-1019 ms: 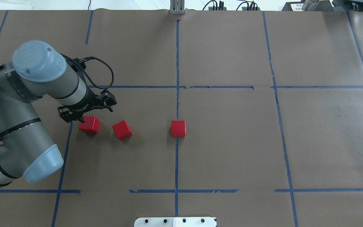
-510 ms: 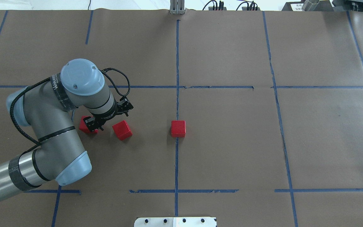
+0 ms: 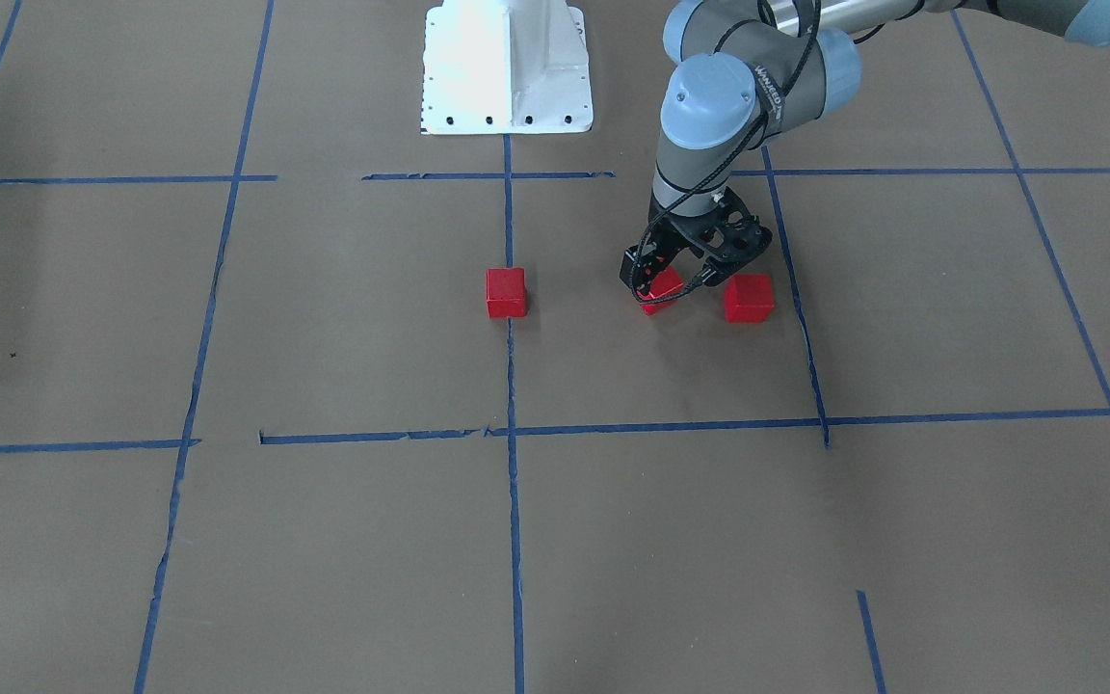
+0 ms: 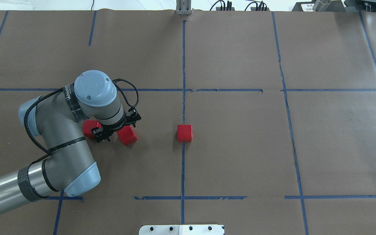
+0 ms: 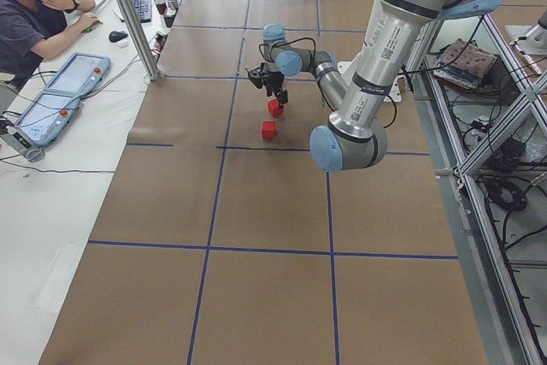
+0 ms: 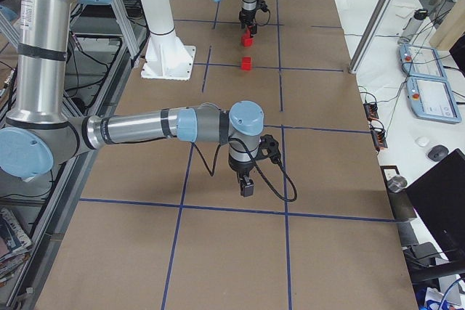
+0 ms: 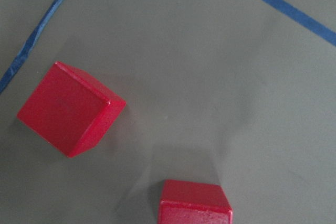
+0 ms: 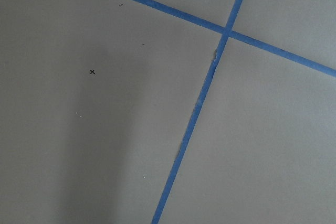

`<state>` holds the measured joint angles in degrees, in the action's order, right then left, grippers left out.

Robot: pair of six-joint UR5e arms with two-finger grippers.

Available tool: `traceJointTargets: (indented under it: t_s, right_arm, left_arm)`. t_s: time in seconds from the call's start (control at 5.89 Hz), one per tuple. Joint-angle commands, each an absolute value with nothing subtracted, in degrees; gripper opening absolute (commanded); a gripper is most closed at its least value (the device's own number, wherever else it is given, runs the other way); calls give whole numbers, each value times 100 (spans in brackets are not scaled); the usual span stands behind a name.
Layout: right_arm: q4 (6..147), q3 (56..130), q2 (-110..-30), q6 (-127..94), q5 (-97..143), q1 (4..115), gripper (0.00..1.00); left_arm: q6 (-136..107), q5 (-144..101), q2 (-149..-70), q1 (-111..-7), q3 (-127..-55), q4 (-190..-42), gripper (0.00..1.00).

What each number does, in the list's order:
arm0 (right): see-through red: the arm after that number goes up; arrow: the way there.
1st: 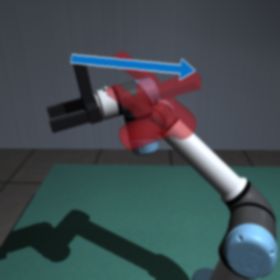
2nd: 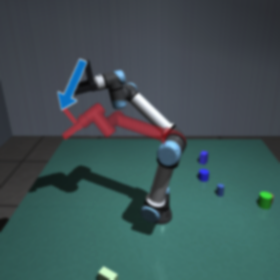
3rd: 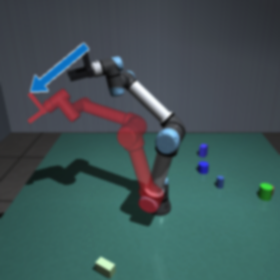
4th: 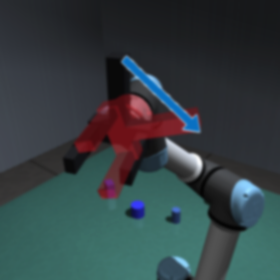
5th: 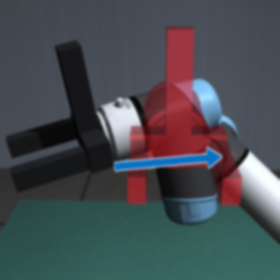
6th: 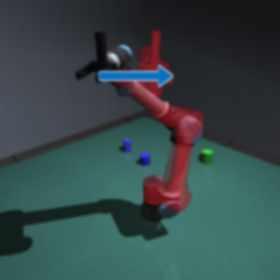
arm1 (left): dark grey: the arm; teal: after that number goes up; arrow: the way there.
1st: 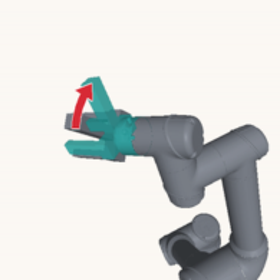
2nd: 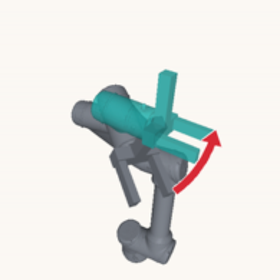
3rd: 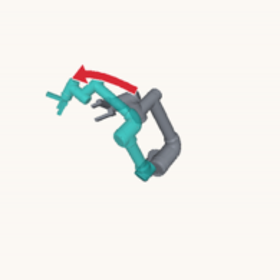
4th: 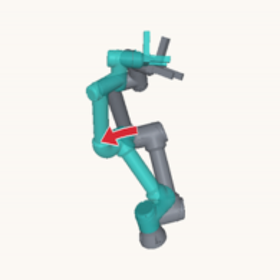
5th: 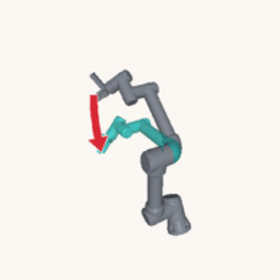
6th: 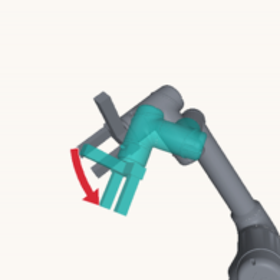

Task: Form red blocks into L shape at center
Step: 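Move the left gripper over the red cube farther from center and grasp it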

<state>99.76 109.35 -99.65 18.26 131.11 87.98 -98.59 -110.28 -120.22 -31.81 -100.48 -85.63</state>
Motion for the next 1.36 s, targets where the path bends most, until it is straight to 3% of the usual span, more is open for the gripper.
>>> traceJointTargets:
  t_s: [0.0,0.51,0.68,1.19]
  right_arm:
    - [9976,10942,-9993,1828,13113,8798,100]
    - [9976,10934,-9993,1828,13113,8798,100]
    - [9976,10934,-10002,1828,13113,8798,100]
    - [9976,10934,-10011,1828,13113,8798,100]
  left_arm:
    - [-9844,-11021,-12032,-3138,-9879,-8630,100]
    - [-9835,-10978,-12032,-3015,-9738,-8745,100]
    - [-9852,-10804,-12041,-2945,-9703,-8745,90]
    - [-9661,-10775,-12059,-3032,-9747,-8745,25]
